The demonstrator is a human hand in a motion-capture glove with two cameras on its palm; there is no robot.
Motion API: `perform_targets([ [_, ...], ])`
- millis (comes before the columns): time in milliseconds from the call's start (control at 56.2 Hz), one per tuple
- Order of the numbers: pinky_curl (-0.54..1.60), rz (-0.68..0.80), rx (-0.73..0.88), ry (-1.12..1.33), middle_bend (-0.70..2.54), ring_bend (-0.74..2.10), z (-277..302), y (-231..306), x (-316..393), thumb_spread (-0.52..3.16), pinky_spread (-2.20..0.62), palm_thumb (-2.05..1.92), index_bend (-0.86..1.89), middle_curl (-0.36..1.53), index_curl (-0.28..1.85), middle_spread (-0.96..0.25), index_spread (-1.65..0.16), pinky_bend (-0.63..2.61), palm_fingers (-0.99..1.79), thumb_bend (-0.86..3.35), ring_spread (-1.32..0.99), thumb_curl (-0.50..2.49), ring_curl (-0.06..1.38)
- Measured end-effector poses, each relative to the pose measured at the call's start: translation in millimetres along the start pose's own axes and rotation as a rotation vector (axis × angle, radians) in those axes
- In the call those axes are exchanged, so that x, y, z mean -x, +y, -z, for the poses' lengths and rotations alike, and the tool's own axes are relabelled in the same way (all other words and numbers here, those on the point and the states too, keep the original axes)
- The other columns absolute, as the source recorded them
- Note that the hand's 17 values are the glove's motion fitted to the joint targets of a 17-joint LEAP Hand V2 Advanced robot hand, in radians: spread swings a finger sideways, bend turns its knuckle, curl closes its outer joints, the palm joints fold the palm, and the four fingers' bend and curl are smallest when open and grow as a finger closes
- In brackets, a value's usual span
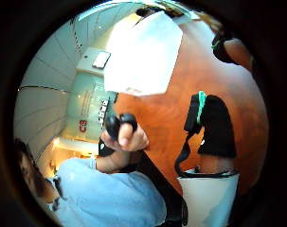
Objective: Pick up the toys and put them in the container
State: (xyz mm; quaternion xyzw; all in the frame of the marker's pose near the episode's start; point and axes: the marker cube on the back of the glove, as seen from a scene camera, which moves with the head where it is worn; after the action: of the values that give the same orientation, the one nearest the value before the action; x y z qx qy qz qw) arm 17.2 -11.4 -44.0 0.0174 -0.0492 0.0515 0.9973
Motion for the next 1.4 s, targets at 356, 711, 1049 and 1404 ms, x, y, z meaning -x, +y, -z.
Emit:
perform_targets([
  [356, 0.23, -0.32, 0.109, 0.2, 0.15, 0.17, 74, -97, -76, 1.49, -0.03, -0.08, 0.21, 0.26, 0.34, -0.02, -0.31, 0.86, -0.08, 0.25, -0.07, 0.19, 0.19],
  [711, 0.29, -0.401, 0.356, 0.298, 0.14, 0.17, 36, -123, -98, 1.5, 0.01, 0.1, 0.16, 0.25, 0.33, -0.02, -0.34, 1.13, -0.06, 0.15, -0.03, 0.25, 0.19],
  [1049, 0.27, -0.285, 0.125, 0.286, 0.29, 0.55, 71, -142, -75, 1.64, -0.19, 0.57, 0.28, 0.33, 0.4, -0.04, -0.28, 1.13, 0.69, 0.55, -0.13, 0.41, 0.29],
  [1404, 0.27, 0.026, -0.004, 0.18, 0.34, 0.69, 190, -204, 98, 1.6, -0.28, 0.75, 0.28, 0.39, 0.47, -0.05, -0.24, 1.07, 0.84, 0.8, -0.21, 0.51, 0.37],
])
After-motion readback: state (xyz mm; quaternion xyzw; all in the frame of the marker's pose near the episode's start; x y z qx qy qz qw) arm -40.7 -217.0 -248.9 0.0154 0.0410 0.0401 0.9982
